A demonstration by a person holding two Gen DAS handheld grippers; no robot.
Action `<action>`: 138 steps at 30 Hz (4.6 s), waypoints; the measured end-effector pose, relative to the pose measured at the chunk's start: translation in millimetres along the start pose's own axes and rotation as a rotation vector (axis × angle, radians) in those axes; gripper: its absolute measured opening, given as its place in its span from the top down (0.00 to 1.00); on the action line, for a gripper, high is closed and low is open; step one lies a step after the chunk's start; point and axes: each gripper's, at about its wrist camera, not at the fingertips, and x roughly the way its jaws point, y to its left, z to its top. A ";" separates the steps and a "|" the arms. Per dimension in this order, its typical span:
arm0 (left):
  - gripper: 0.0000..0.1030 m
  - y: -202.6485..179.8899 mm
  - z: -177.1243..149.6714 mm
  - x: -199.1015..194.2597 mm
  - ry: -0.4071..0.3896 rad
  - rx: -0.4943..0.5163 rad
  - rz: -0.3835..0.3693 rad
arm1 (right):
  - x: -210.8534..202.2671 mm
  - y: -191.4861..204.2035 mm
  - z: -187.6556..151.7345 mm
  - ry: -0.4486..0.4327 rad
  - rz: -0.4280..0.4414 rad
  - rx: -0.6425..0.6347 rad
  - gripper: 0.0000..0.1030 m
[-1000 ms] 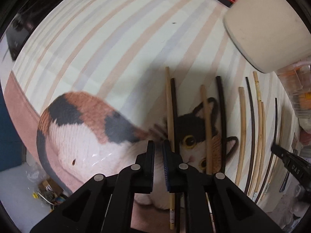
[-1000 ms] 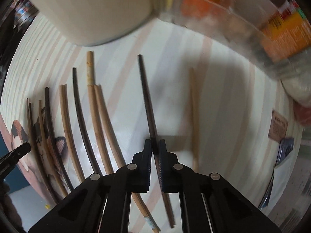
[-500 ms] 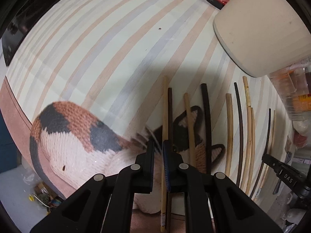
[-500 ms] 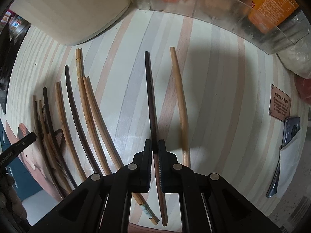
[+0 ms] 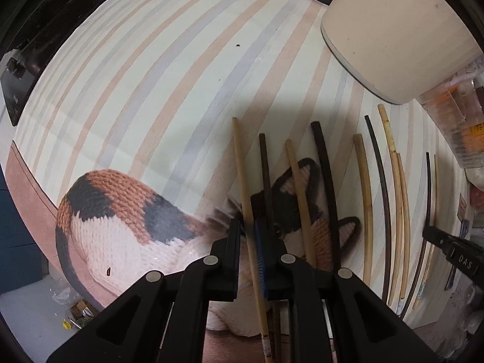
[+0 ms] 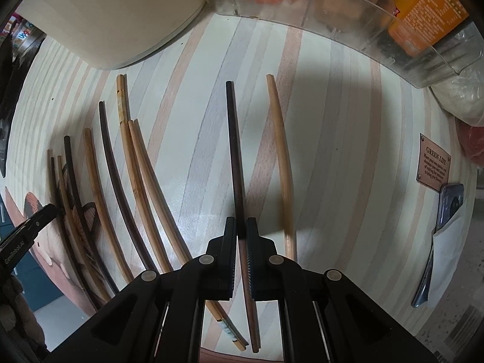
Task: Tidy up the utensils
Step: 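Lift both held chopsticks upright off the cat mat, then lower both chopsticks into the cream holder and open both tools, then grasp a dark chopstick with the left tool while the right tool grasps a light chopstick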
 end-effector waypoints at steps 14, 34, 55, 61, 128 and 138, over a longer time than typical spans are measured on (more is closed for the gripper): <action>0.95 -19.1 -9.3 -11.8 -0.019 0.119 0.026 | 5.1 -3.9 -20.9 0.065 0.024 0.039 0.94; 0.96 -29.0 -9.2 7.6 -0.080 0.101 0.086 | 5.6 44.1 -10.8 0.000 -0.046 0.002 0.95; 0.96 -26.3 -29.1 -124.5 -0.357 0.068 -0.025 | -114.5 14.5 -47.7 -0.355 0.149 0.042 0.95; 0.96 -41.2 -4.3 -189.1 -0.493 0.066 -0.121 | -182.4 23.1 -32.5 -0.509 0.222 0.029 0.95; 0.00 -66.2 90.9 -225.6 -0.625 0.109 0.024 | -272.9 23.0 31.8 -0.827 0.212 0.079 0.00; 0.00 -35.8 11.0 -108.6 -0.330 0.024 0.160 | -170.8 24.2 -8.7 -0.510 0.166 -0.014 0.37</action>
